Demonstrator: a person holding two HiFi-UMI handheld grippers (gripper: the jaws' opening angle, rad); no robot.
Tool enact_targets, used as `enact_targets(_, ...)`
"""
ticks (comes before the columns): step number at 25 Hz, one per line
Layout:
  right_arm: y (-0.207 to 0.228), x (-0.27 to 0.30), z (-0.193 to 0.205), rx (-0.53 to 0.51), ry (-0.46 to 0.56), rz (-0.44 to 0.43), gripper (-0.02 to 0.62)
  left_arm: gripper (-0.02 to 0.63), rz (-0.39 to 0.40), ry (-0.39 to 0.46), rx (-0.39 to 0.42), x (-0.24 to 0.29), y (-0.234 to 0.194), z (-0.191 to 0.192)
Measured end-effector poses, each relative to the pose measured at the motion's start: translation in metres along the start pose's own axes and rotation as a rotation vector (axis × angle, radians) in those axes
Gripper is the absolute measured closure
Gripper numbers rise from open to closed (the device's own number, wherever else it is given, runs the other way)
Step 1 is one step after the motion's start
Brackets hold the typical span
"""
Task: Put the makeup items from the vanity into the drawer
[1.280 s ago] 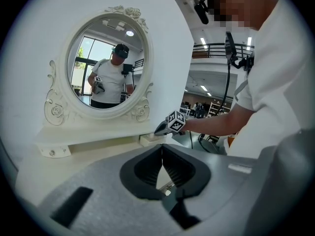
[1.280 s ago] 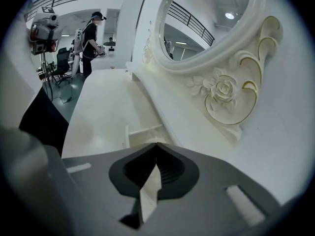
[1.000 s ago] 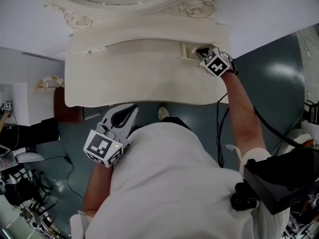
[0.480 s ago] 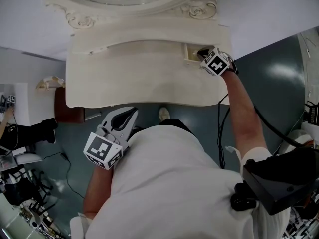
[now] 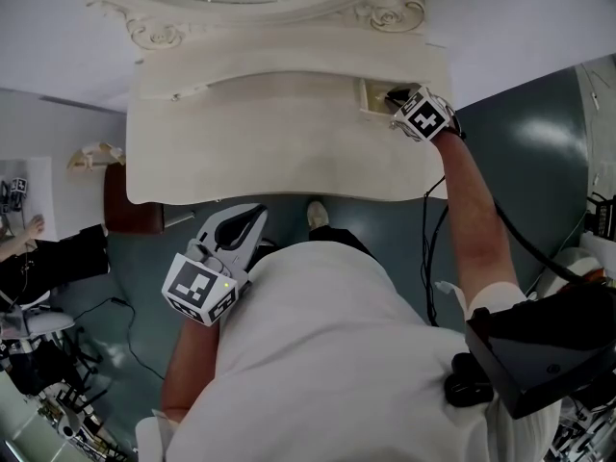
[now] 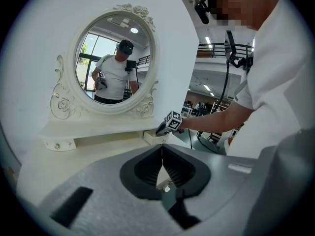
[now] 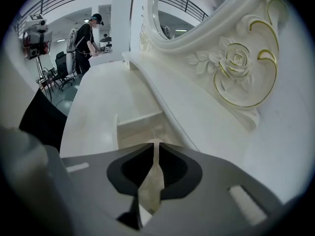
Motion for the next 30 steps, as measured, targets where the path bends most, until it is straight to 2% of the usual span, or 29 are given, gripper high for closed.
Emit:
enact_targets(8,-0.004,-0.018,-0.008,0.015,0.018,0.039,0.549,0.602,0.008,0.022,0.004,-0.011,-0.006,0.001)
enact_targets(16,-0.035,-0.057,-0.036,0.06,0.085,0.156,0.582,0.602,0.051,0.037,0.015,-0.041,-0.012,0.013)
enact_targets(22,-0.094,-0.078,-0.062,0.095,0.111,0.169,0.594,0.603,0.086,0.047,0.024,-0.073,-0.021,0.022)
enact_targets(30,-0.213,-0.092,-0.098,0.217,0.19,0.115,0.595,0.603,0.11,0.04,0.027,-0.126,-0.033,0.045)
Point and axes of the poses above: the fingertips, and each gripper's own axes: x forward along the fingers, y to its right, z out of its underside, the point moved 6 cm from there along -x, backward along the fingers, and after that the axes turned 8 degrees about -x, right-handed, at the moved point
